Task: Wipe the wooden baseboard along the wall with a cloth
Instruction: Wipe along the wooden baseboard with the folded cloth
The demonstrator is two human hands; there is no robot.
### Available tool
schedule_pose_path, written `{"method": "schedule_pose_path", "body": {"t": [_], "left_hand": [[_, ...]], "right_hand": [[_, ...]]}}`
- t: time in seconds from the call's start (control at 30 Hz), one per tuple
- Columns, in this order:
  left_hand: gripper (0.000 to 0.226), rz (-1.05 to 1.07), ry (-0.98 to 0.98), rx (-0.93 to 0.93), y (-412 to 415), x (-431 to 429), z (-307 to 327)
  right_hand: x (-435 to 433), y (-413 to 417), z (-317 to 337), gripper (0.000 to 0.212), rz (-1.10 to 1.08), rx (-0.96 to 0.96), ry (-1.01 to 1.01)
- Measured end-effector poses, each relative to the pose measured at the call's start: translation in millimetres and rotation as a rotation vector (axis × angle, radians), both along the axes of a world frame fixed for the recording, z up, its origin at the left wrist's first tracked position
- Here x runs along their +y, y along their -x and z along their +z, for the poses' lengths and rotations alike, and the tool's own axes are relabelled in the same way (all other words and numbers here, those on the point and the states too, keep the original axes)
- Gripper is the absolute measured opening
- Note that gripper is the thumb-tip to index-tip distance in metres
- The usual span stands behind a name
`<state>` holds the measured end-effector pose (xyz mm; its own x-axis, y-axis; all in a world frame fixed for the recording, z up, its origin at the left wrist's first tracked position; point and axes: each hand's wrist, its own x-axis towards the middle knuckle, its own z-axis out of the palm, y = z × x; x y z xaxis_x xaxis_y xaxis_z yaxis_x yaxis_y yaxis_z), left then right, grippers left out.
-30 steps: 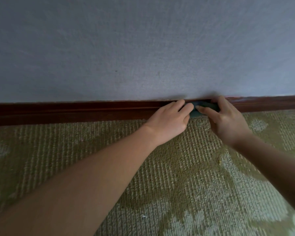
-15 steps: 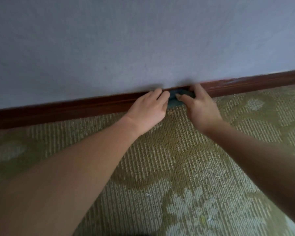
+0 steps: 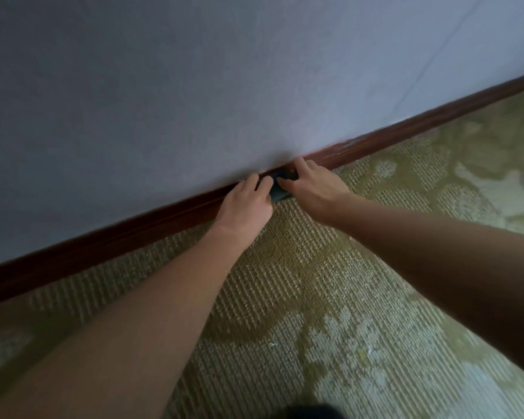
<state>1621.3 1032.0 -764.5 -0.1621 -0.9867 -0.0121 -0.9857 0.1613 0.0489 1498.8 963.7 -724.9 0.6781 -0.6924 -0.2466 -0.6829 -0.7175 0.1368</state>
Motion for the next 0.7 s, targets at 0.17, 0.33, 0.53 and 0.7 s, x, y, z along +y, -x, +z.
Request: {"method": "schedule_pose_path", "body": {"t": [0.17,0.33,0.53,0.7], "left_hand": [[0.03,-0.045,0.03,-0.084,1.9,1.2,6.6],[0.024,-0.072,0.198,-0.052,3.9,-0.5,1.8],[0.034,0.016,0.177,-0.112,18.1,-6.3,-4.2],[0.03,0.002,0.244,-0.163,46.4,-31.4,-5.1]], "right_hand": [[-10.0,5.0,0.6,0.036,0.135,0.002,0.027],[-24.4,20.3,-13.3,0.042,0.282,-0.074,0.039],[-48.8,40.2,-21.4,0.044,0.45,-0.272,0.004],[-74.6,68.6,-26.0,0.052,0.441,-0.367,0.039]]}}
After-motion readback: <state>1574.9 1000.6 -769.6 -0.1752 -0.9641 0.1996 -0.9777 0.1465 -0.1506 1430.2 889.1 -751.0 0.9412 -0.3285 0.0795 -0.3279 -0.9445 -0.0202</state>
